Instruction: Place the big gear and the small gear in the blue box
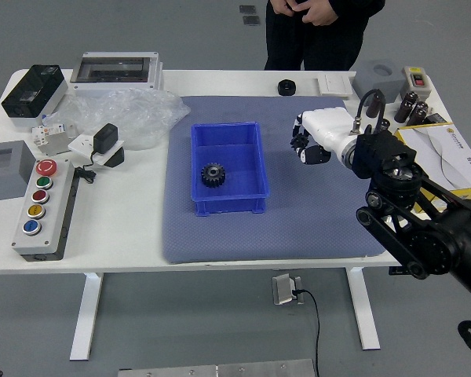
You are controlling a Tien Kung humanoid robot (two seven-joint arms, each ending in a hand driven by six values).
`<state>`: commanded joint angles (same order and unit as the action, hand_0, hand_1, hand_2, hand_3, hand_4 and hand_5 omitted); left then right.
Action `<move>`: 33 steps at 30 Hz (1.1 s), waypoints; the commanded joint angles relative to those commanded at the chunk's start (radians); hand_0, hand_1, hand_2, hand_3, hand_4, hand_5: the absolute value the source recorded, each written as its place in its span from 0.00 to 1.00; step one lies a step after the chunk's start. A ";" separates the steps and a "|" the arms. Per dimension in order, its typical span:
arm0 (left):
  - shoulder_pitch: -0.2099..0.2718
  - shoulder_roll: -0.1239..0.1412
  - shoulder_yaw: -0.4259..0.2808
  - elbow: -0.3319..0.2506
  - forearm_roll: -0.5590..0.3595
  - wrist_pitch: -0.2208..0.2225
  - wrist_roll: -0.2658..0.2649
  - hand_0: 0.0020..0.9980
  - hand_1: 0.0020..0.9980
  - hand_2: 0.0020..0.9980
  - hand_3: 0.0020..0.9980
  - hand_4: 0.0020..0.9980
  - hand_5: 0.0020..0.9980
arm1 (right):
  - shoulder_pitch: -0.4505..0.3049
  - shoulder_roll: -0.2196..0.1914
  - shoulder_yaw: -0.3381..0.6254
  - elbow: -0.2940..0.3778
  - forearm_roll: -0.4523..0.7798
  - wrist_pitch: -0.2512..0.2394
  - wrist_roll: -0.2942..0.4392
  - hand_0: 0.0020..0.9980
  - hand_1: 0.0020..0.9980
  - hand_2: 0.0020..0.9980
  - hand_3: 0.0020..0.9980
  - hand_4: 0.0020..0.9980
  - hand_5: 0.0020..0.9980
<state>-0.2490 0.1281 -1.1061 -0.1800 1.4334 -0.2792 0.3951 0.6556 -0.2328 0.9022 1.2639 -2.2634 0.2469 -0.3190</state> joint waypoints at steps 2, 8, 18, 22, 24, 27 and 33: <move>0.001 0.000 0.000 0.000 0.002 -0.001 0.001 0.88 0.86 0.85 0.86 0.79 0.49 | 0.018 0.025 -0.007 -0.005 -0.001 0.001 0.000 0.58 0.46 0.51 0.60 0.43 0.08; 0.001 0.001 -0.001 0.000 0.010 -0.002 0.002 0.88 0.86 0.85 0.86 0.79 0.49 | 0.051 0.100 -0.035 -0.034 -0.002 -0.002 0.001 0.59 0.46 0.50 0.60 0.44 0.08; 0.000 0.004 -0.004 0.000 0.018 -0.003 0.003 0.88 0.86 0.85 0.86 0.78 0.49 | 0.061 0.167 -0.057 -0.086 0.017 0.001 0.001 0.61 0.54 0.61 0.69 0.64 0.27; -0.001 0.003 -0.004 0.000 0.018 -0.003 0.002 0.88 0.86 0.85 0.86 0.78 0.49 | 0.062 0.177 -0.049 -0.102 0.036 0.018 0.001 0.61 0.54 0.61 0.69 0.64 0.27; -0.001 0.003 -0.004 0.000 0.017 -0.003 0.002 0.88 0.86 0.85 0.86 0.78 0.49 | 0.063 0.179 -0.043 -0.106 0.041 0.024 0.001 0.73 0.69 0.77 0.92 0.81 0.39; 0.000 0.003 -0.004 0.000 0.017 -0.003 0.002 0.88 0.86 0.85 0.86 0.78 0.49 | 0.065 0.181 -0.035 -0.108 0.044 0.031 0.000 0.73 0.69 0.77 0.92 0.81 0.39; 0.001 0.002 -0.003 0.000 0.013 -0.002 0.002 0.88 0.86 0.85 0.86 0.78 0.49 | 0.058 0.177 -0.010 -0.094 0.047 0.037 -0.001 0.76 0.72 0.80 0.93 0.85 0.44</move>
<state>-0.2479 0.1305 -1.1093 -0.1800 1.4468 -0.2809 0.3971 0.7141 -0.0557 0.8925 1.1696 -2.2160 0.2839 -0.3204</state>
